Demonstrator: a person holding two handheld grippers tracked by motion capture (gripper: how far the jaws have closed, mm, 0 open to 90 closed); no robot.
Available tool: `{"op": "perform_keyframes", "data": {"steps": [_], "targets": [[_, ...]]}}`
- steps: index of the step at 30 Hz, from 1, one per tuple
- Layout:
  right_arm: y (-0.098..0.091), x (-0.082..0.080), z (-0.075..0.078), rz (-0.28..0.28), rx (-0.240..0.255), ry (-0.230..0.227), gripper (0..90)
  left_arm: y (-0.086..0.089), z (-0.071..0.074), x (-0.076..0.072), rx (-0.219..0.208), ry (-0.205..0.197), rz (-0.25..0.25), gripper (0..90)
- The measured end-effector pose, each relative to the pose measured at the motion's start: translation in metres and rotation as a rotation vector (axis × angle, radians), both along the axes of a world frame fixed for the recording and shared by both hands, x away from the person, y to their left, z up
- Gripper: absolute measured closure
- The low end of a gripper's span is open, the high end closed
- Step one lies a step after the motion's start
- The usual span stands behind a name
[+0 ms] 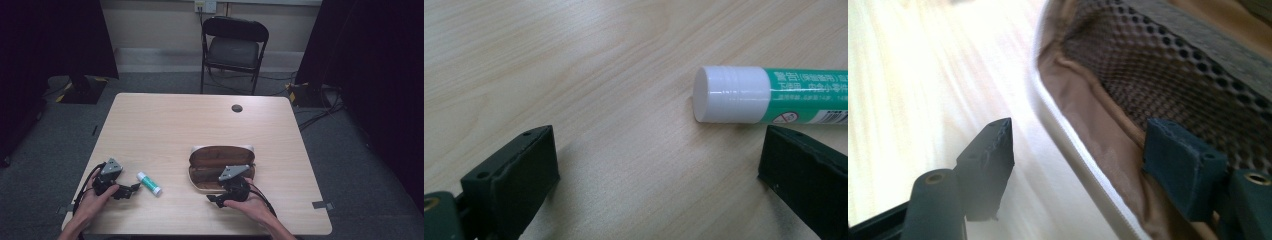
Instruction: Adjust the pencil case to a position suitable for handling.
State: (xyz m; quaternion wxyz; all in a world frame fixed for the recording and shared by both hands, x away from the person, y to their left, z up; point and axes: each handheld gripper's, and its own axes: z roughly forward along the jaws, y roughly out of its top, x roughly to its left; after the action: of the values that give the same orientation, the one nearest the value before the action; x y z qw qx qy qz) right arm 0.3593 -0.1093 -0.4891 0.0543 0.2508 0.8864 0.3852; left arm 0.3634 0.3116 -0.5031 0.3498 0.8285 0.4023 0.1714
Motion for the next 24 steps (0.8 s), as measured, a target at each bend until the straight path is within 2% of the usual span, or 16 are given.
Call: {"op": "perform_keyframes", "data": {"steps": [8,11,14,24], "targets": [[0.004,-0.006,-0.001,0.010,0.002,-0.005,27.8,0.000,0.000,0.000,0.000,0.000,0.002,2.0],[0.007,-0.012,-0.002,0.055,0.017,-0.008,27.8,0.000,0.000,0.000,0.000,-0.001,0.001,2.0],[0.009,-0.014,-0.001,0.056,0.013,-0.003,27.8,0.000,0.000,0.000,0.001,-0.001,0.001,1.9],[0.015,-0.021,-0.002,0.127,0.010,-0.008,27.9,0.000,0.000,-0.002,-0.006,0.002,0.005,2.0]]}}
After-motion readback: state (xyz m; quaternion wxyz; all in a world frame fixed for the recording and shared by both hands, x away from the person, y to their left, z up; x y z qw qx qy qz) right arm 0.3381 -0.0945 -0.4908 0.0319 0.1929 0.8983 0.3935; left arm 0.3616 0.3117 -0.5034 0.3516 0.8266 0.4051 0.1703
